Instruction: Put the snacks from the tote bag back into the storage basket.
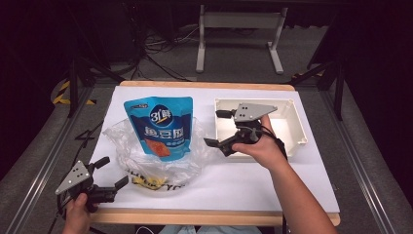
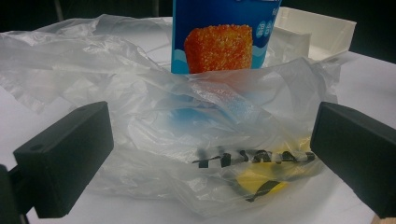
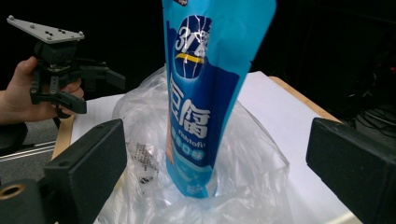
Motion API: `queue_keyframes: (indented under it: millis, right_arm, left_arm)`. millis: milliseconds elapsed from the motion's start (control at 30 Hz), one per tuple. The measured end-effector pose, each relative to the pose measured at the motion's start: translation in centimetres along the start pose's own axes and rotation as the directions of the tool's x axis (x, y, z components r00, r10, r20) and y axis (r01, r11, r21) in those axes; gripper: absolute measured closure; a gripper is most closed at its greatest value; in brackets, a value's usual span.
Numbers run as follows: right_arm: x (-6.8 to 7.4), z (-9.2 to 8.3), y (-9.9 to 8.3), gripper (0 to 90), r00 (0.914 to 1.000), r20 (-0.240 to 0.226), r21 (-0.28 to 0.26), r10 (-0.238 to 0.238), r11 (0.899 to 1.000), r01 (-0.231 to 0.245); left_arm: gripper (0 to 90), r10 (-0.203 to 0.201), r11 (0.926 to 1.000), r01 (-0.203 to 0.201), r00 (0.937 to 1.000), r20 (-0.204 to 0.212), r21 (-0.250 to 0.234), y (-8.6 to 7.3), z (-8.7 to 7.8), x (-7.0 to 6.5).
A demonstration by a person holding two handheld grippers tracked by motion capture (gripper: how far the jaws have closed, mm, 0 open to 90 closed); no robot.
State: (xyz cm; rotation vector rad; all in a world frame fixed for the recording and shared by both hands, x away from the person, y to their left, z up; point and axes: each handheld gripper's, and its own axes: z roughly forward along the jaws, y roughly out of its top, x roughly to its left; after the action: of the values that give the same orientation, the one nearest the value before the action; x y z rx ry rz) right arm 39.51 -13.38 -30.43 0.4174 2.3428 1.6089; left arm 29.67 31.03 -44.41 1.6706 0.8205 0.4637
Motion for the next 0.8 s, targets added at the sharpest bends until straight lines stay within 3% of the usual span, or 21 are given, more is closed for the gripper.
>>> queue_keyframes:
  millis: [100,300,433,567,800]
  right_arm:
    - [-0.1,1.2,0.4,5.6,0.9992,-0.039,0.016,0.004,1.000,-0.004]
    - [-0.2,3.1,0.7,4.0,0.9977,-0.067,0.007,0.010,1.000,-0.010]
    - [-0.1,4.3,1.1,2.8,0.9979,-0.054,0.012,-0.035,0.999,0.036]
    - [-0.2,5.2,1.3,2.7,0.9988,-0.036,0.001,-0.034,0.999,0.034]
    - [-0.7,8.0,0.6,5.1,0.9976,-0.067,-0.012,-0.016,1.000,0.015]
  left_arm:
    - [0.2,0.001,1.0000,-0.001,1.0000,0.003,0.000,0.0,0.0,0.0]
    - [0.3,-0.002,1.0000,0.002,1.0000,0.003,-0.001,0.0,-0.1,0.0]
    - [0.2,-0.005,0.9999,0.005,1.0000,0.002,-0.013,0.0,-0.1,0.0]
    - [0.2,-0.007,0.9999,0.007,1.0000,0.002,-0.013,0.0,0.0,0.1]
    - [0.2,-0.011,0.9998,0.011,0.9999,0.006,-0.016,0.0,-0.1,0.1]
